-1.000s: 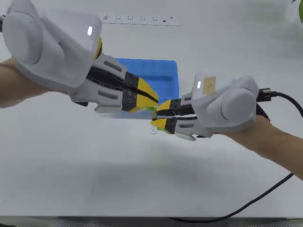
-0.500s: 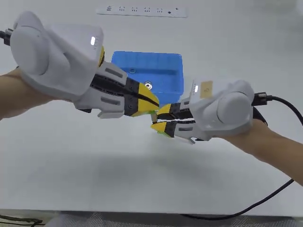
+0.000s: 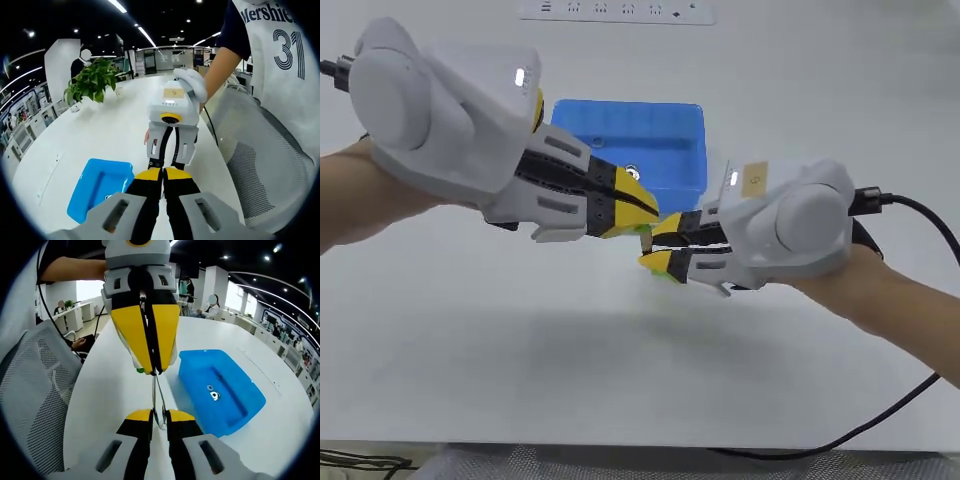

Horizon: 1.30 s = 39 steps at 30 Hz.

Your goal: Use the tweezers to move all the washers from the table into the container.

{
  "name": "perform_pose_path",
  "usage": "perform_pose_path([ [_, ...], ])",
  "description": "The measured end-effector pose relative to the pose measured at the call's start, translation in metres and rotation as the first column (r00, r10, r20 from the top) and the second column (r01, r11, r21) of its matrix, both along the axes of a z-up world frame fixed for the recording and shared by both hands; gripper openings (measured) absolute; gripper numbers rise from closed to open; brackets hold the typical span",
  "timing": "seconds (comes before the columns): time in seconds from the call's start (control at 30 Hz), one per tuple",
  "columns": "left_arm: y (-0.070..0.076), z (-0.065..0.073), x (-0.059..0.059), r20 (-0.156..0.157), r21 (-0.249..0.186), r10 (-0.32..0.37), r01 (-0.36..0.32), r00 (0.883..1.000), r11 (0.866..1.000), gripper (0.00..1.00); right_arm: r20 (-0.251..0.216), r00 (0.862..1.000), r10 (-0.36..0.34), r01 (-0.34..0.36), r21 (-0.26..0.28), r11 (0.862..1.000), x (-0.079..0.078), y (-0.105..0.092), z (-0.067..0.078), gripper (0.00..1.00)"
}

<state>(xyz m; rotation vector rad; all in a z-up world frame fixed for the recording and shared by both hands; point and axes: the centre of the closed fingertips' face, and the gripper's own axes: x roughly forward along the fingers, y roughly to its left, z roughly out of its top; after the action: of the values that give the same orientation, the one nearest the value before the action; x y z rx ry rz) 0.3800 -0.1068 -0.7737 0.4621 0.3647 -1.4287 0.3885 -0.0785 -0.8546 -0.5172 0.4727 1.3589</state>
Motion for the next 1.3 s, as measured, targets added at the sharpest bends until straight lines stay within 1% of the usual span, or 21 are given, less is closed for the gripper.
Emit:
perform_pose_path([
  [0.13,0.000,-0.001,0.000,0.002,0.002,0.001,-0.001,1.000,1.000,0.05,0.001,1.000,0.001,-0.001,-0.003,1.000,-0.001,0.000,-0.001,0.12],
  [0.27,0.000,-0.003,0.001,-0.004,-0.002,0.003,-0.003,1.000,1.000,0.05,0.003,1.000,-0.001,0.001,-0.007,1.000,-0.001,-0.001,-0.002,0.12],
  [0.3,0.000,-0.003,0.001,-0.011,-0.006,0.003,-0.004,1.000,1.000,0.05,-0.001,1.000,-0.002,0.002,-0.008,1.000,-0.002,-0.001,-0.003,0.12],
  [0.43,0.000,-0.002,0.002,-0.016,-0.013,0.007,-0.008,1.000,1.000,0.05,-0.007,1.000,-0.010,0.010,-0.001,1.000,-0.001,-0.002,-0.003,0.12],
  [0.5,0.000,-0.002,0.003,-0.024,-0.015,0.009,-0.010,1.000,1.000,0.05,-0.004,1.000,-0.009,0.009,-0.004,1.000,-0.001,-0.001,-0.004,0.12],
  [0.57,0.000,-0.003,0.003,-0.023,-0.014,0.009,-0.009,1.000,1.000,0.05,-0.005,1.000,-0.007,0.007,-0.004,1.000,-0.001,-0.001,-0.003,0.12],
  [0.6,0.001,-0.003,0.003,-0.029,-0.016,0.009,-0.009,1.000,1.000,0.05,-0.007,1.000,-0.005,0.005,-0.003,1.000,-0.002,-0.001,-0.003,0.12],
  [0.63,0.000,-0.003,0.003,-0.027,-0.016,0.009,-0.010,1.000,1.000,0.05,-0.009,1.000,-0.005,0.005,-0.003,1.000,-0.002,-0.001,-0.003,0.12],
  [0.87,-0.002,-0.002,0.000,-0.042,-0.025,0.017,-0.019,0.999,1.000,0.05,-0.039,0.999,-0.016,0.017,0.009,1.000,-0.002,-0.002,-0.004,0.11],
  [1.03,-0.004,-0.001,-0.002,-0.036,-0.017,0.011,-0.012,0.999,1.000,0.05,-0.032,0.999,-0.013,0.013,-0.001,1.000,-0.003,-0.002,-0.003,0.11],
  [1.07,-0.004,0.000,-0.003,-0.032,-0.011,0.010,-0.011,0.999,1.000,0.05,-0.030,0.999,-0.013,0.012,-0.002,1.000,-0.003,-0.002,-0.002,0.11],
  [1.17,-0.001,0.007,-0.002,-0.028,-0.020,0.018,-0.019,0.999,1.000,0.05,-0.022,1.000,-0.011,0.011,0.008,1.000,-0.004,0.000,0.005,0.11],
  [1.2,0.000,0.010,-0.002,-0.023,-0.022,0.020,-0.021,1.000,1.000,0.05,-0.019,1.000,-0.010,0.010,0.009,1.000,-0.003,0.000,0.007,0.11],
  [1.3,0.003,0.016,-0.003,-0.013,-0.019,0.021,-0.021,1.000,1.000,0.05,-0.007,1.000,-0.003,0.003,0.012,1.000,-0.003,0.002,0.013,0.11],
])
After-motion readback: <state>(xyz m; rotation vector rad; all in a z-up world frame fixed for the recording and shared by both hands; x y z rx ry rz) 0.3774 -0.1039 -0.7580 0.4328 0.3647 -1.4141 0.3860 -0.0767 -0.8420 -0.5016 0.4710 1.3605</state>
